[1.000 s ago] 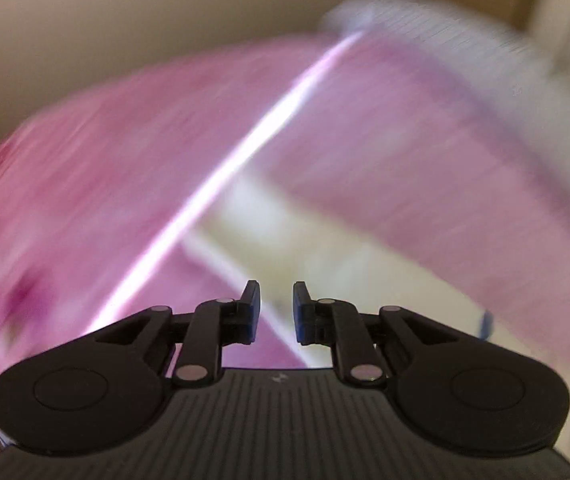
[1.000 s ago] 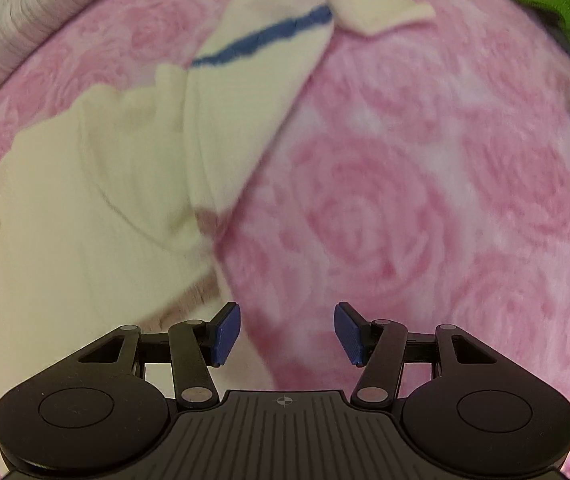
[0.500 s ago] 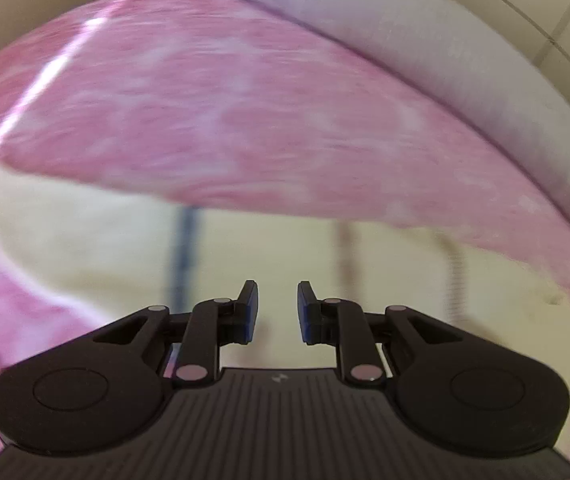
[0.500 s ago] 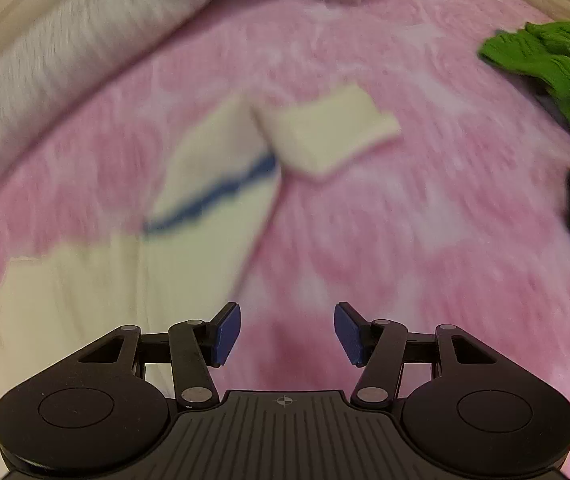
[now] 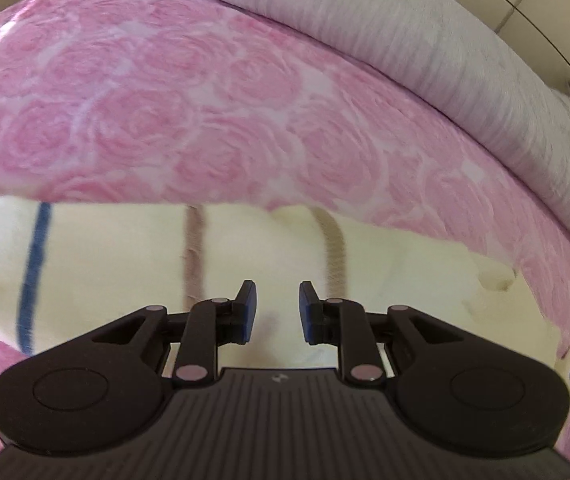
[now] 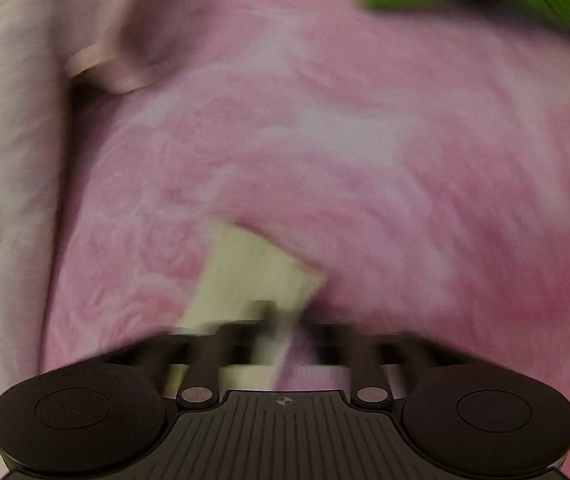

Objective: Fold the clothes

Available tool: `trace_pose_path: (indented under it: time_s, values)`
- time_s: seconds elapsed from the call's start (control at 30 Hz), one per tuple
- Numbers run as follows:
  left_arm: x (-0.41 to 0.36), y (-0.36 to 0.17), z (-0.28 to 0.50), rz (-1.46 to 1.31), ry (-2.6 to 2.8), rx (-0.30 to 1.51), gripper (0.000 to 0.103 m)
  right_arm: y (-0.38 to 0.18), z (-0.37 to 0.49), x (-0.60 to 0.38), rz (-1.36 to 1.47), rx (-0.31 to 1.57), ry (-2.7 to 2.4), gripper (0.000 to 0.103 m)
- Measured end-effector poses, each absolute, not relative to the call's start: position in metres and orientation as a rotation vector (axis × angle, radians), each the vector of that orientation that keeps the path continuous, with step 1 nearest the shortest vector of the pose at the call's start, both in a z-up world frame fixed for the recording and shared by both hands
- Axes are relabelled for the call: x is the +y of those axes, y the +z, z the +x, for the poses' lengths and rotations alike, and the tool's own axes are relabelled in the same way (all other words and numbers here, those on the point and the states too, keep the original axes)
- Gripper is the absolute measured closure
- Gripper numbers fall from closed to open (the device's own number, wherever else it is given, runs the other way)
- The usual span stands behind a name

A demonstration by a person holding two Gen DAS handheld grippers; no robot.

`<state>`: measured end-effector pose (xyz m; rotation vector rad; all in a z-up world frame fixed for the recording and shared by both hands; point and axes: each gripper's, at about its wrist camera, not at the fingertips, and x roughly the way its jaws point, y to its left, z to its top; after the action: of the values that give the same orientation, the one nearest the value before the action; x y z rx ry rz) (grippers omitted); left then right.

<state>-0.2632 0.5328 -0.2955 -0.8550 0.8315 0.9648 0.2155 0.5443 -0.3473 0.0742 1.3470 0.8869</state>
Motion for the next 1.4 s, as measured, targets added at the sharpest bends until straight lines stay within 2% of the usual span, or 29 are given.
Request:
trace_pose_path:
  time_s: [0.13, 0.23, 0.3, 0.33, 0.4, 0.53, 0.6, 0.67, 0.7, 0.97, 1.0, 1.03, 1.07, 1.17, 1.23, 1.33, 1.4]
  values:
    - [0.531, -0.288, -0.255, -0.848, 0.938, 0.819, 0.085, -0.276, 0.207, 0.512, 0.144, 1.057, 1.347, 0.099]
    - [0.531, -0.279, -0.263, -0.861, 0.943, 0.790, 0.085, -0.221, 0.216, 0.443, 0.246, 0.952, 1.508, 0.099]
    - [0.529, -0.276, -0.271, -0.881, 0.949, 0.779, 0.085, -0.195, 0.217, 0.383, 0.229, 0.919, 1.420, 0.099]
    - [0.526, -0.277, -0.276, -0.893, 0.952, 0.779, 0.085, -0.194, 0.221, 0.354, 0.198, 0.944, 1.298, 0.098]
    - [0.518, -0.280, -0.288, -0.921, 0.955, 0.785, 0.085, -0.210, 0.234, 0.301, 0.097, 1.060, 0.947, 0.089]
    - [0.496, -0.286, -0.308, -0.955, 0.952, 0.819, 0.085, -0.242, 0.222, 0.227, 0.048, 1.206, 0.560, 0.089]
    - [0.485, -0.285, -0.314, -0.960, 0.940, 0.830, 0.085, -0.250, 0.203, 0.221, 0.102, 1.236, 0.583, 0.081]
    - [0.476, -0.283, -0.320, -0.961, 0.929, 0.840, 0.085, -0.259, 0.189, 0.233, 0.147, 1.301, 0.616, 0.055]
    - [0.473, -0.281, -0.321, -0.955, 0.923, 0.843, 0.085, -0.266, 0.186, 0.239, 0.174, 1.321, 0.626, 0.051]
    - [0.446, -0.279, -0.335, -0.929, 0.907, 0.845, 0.085, -0.337, 0.199, 0.280, 0.415, 1.358, 0.503, 0.051]
    - [0.446, -0.279, -0.336, -0.920, 0.904, 0.849, 0.085, -0.340, 0.200, 0.285, 0.422, 1.343, 0.492, 0.065]
    - [0.447, -0.280, -0.335, -0.911, 0.900, 0.852, 0.085, -0.336, 0.198, 0.294, 0.368, 1.328, 0.517, 0.093]
    - [0.449, -0.280, -0.335, -0.902, 0.896, 0.856, 0.085, -0.328, 0.195, 0.305, 0.274, 1.303, 0.588, 0.099]
    - [0.454, -0.282, -0.333, -0.876, 0.884, 0.866, 0.085, -0.296, 0.190, 0.308, 0.089, 1.146, 0.683, 0.099]
    - [0.458, -0.283, -0.332, -0.858, 0.876, 0.872, 0.085, -0.292, 0.197, 0.303, 0.033, 1.147, 0.637, 0.099]
    - [0.463, -0.284, -0.330, -0.831, 0.863, 0.882, 0.085, -0.311, 0.202, 0.314, -0.143, 1.290, 0.564, 0.085]
    - [0.467, -0.285, -0.329, -0.814, 0.855, 0.888, 0.084, -0.300, 0.190, 0.322, -0.224, 1.221, 0.522, 0.067]
